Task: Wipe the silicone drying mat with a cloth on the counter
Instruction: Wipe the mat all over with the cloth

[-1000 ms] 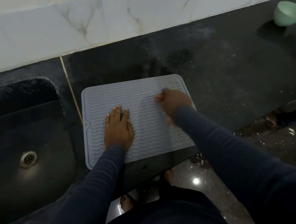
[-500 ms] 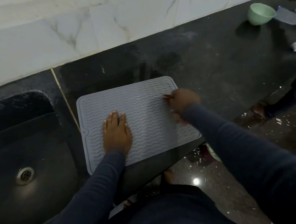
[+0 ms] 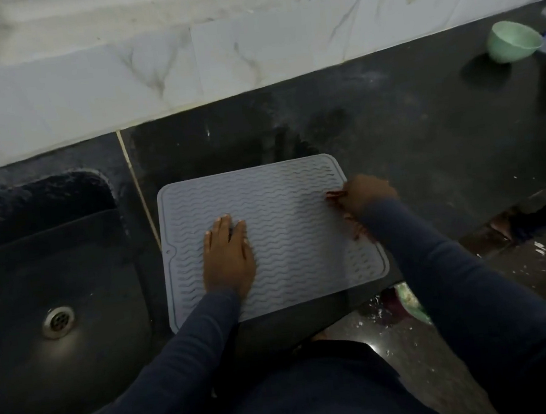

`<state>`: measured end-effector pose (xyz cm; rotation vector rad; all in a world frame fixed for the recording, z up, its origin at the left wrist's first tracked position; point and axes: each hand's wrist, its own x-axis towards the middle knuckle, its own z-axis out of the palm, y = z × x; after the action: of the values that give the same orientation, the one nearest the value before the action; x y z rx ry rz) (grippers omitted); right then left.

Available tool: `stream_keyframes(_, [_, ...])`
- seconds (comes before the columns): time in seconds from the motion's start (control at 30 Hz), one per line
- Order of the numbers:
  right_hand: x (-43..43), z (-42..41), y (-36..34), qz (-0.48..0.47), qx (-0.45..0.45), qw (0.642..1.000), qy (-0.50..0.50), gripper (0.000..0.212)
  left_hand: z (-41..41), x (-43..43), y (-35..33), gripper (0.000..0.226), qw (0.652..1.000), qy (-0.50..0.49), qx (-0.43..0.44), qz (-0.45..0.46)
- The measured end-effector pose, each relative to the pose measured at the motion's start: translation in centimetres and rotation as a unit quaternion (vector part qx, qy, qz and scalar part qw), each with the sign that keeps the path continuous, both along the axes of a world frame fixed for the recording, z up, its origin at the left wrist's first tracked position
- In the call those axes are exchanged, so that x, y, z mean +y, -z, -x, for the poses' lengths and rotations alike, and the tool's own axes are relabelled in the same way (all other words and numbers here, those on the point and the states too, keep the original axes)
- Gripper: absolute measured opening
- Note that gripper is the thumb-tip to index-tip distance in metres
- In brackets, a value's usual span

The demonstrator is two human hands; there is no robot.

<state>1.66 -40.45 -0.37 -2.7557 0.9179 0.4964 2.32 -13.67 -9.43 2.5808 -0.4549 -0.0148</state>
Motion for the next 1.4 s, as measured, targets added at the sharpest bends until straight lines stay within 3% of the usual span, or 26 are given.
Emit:
stream_keyframes(0.13, [10.9,-2.6,1.2,-0.174,-0.094,0.974,-0.112,0.029,-1.6,-1.7,-1.2,0.054,0.997,-0.003,0.029,0.078])
stream_keyframes(0.2, [14.1,-2.3,2.8,-0.209,-0.095,0.967,-0.108,0.039,-2.2,-2.2,-0.8,0.056,0.998,0.003,0.042,0.056])
stream_keyframes(0.33, [7.2,0.3,2.7,-0.173,-0.114,0.967,-0.146,0.033,-2.0,-2.3,-0.1,0.049,1.0,0.007,0.002,0.002])
stream_keyframes(0.5, [-2.1,0.4,1.7,0.017,-0.002,0.998,-0.067,0.035,-1.9,-2.6,-0.1,0.047,0.999,0.0,-0.021,-0.027])
stream_keyframes(0.6, [2.9,-2.7,1.9,-0.07,-0.034,0.993,-0.089,0.049,-1.9,-2.9,-0.2,0.051,0.997,0.002,-0.016,-0.076])
stream_keyframes(0.73, [12.8,-3.3,2.9,-0.154,-0.083,0.961,-0.213,0.036,-2.1,-2.7,-0.1,0.063,0.995,0.023,0.005,-0.097])
stream_keyframes(0.87, [5.8,-0.6,2.5,-0.158,-0.105,0.971,-0.147,0.044,-2.1,-2.7,-0.2,0.058,0.996,0.007,0.003,-0.085])
stream_keyframes(1.0, [-3.1,-0.5,2.9,-0.055,-0.059,0.995,-0.052,0.056,-2.0,-2.8,-0.1,0.055,0.997,0.003,0.004,-0.082])
stream_keyframes(1.1, [-0.8,-3.3,2.2,-0.074,-0.072,0.994,-0.046,0.056,-2.2,-2.9,-0.3,0.056,0.996,-0.004,0.001,-0.085])
stream_keyframes(1.27, [11.7,-4.1,2.8,-0.19,-0.101,0.955,-0.204,0.037,-2.1,-3.0,-0.6,0.053,0.997,-0.005,0.011,-0.076])
stream_keyframes(1.4, [6.2,-2.9,2.9,-0.182,-0.091,0.968,-0.146,0.045,-2.1,-2.8,-0.5,0.056,0.996,0.001,0.008,-0.087])
